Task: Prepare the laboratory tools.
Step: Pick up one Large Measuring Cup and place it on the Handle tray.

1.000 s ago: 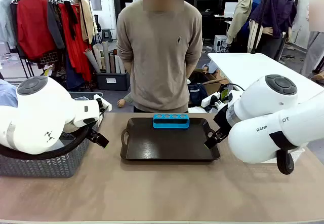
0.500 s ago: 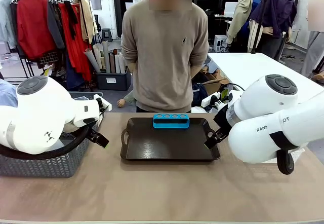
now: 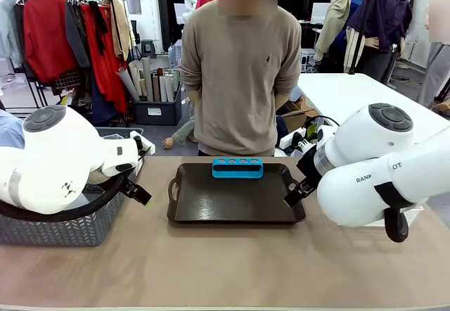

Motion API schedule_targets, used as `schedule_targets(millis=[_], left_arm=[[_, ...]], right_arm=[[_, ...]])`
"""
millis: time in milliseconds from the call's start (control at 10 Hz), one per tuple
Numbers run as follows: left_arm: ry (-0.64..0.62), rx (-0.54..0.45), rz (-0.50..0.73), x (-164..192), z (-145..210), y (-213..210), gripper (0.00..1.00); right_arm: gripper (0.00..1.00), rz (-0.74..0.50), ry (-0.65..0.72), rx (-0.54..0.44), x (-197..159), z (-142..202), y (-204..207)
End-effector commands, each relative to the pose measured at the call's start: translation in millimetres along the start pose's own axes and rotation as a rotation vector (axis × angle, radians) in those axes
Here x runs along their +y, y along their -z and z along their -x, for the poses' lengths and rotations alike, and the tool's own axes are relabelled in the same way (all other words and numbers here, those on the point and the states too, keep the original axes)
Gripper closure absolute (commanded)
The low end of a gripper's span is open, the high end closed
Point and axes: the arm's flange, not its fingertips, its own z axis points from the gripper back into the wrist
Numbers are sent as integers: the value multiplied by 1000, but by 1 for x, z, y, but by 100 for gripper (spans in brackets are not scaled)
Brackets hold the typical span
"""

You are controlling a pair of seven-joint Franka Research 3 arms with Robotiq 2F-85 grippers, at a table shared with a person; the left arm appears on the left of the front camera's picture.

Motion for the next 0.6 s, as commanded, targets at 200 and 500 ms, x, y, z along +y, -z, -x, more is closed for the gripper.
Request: schedule_targets(millis=[200, 500], left_arm=[[0, 0, 0, 0, 0, 0, 0], [0, 0, 0, 0, 0, 0, 0]], right_arm=[[0, 0, 0, 0, 0, 0, 0], [0, 0, 0, 0, 0, 0, 0]])
